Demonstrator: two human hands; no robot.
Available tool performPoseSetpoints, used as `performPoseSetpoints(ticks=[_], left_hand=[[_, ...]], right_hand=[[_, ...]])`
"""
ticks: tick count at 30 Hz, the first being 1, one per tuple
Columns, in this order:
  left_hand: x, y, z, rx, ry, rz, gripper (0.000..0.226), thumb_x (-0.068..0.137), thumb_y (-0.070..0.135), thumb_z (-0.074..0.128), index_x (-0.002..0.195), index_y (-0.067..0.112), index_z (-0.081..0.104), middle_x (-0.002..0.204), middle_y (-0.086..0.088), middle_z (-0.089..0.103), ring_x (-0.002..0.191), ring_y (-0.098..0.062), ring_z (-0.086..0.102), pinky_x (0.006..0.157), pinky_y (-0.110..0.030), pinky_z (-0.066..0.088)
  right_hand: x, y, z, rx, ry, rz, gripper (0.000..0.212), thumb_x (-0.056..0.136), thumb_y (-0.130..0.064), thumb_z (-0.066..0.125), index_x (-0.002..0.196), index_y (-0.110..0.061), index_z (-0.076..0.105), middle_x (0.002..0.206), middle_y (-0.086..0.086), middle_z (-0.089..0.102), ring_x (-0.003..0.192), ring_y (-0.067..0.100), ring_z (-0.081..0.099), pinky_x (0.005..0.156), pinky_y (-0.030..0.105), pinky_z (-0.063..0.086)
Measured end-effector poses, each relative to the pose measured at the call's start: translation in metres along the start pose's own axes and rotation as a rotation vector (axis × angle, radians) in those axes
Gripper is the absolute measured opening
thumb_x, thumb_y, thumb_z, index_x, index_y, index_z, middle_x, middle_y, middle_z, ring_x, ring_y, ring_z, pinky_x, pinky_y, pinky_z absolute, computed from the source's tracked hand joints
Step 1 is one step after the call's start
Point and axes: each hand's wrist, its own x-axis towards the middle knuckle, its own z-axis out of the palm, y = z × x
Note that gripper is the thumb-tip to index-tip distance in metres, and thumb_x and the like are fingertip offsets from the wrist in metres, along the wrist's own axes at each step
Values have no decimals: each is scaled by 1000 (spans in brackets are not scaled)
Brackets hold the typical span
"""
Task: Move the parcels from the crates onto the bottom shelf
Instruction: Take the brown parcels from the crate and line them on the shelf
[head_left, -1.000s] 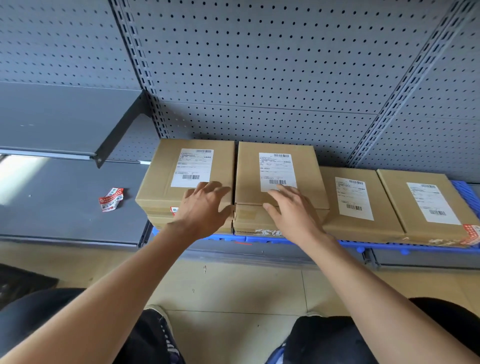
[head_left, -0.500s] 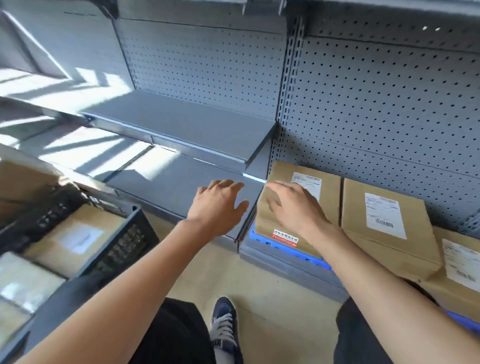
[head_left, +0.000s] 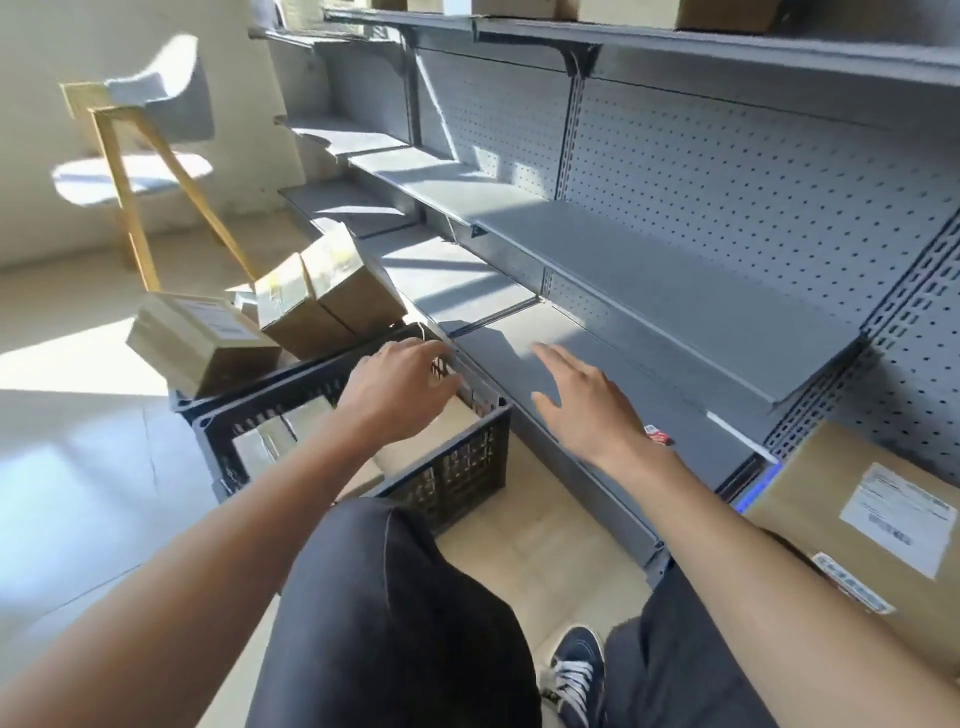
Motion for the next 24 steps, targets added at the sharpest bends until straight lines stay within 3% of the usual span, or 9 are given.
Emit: performPoseSetpoints(ticks=[6, 12, 15, 19, 24], left_hand=[[-19, -73, 9, -73, -39, -197, 45, 100, 50, 52, 140, 30, 56, 141, 3, 59, 125, -21, 56, 96, -37, 48], [-37, -140, 44, -148, -70, -333, 47, 100, 50, 53, 141, 27, 56, 146, -1, 56, 134, -24, 50, 107, -43, 44], [-45, -171, 61, -190, -82, -421, 50, 98, 53, 54, 142, 27, 55, 146, -1, 56, 129, -23, 55, 106, -45, 48], [-55, -207, 85, -219, -118, -492, 51, 98, 50, 54, 143, 25, 54, 148, 0, 55, 136, -21, 49, 111, -43, 41], [-53, -238, 112, -270, -128, -546, 53, 98, 46, 56, 145, 21, 53, 148, -2, 54, 137, -22, 48, 114, -41, 38]], right_hand=[[31, -42, 48, 68, -124, -44, 55, 101, -28, 52, 153, -27, 34, 158, -1, 37, 137, 30, 44, 108, 45, 43], [57, -79, 114, 95, -263, -92, 56, 102, -28, 50, 155, -25, 31, 157, -5, 37, 137, 25, 42, 102, 38, 43], [69, -94, 146, 99, -345, -91, 57, 103, -28, 50, 156, -25, 30, 160, -3, 32, 143, 25, 35, 110, 41, 38], [82, -107, 186, 125, -455, -84, 59, 103, -29, 52, 156, -27, 27, 162, -1, 30, 148, 23, 28, 117, 42, 31], [101, -117, 230, 137, -554, -87, 58, 102, -26, 51, 156, -25, 29, 158, -1, 35, 143, 24, 34, 113, 43, 34]])
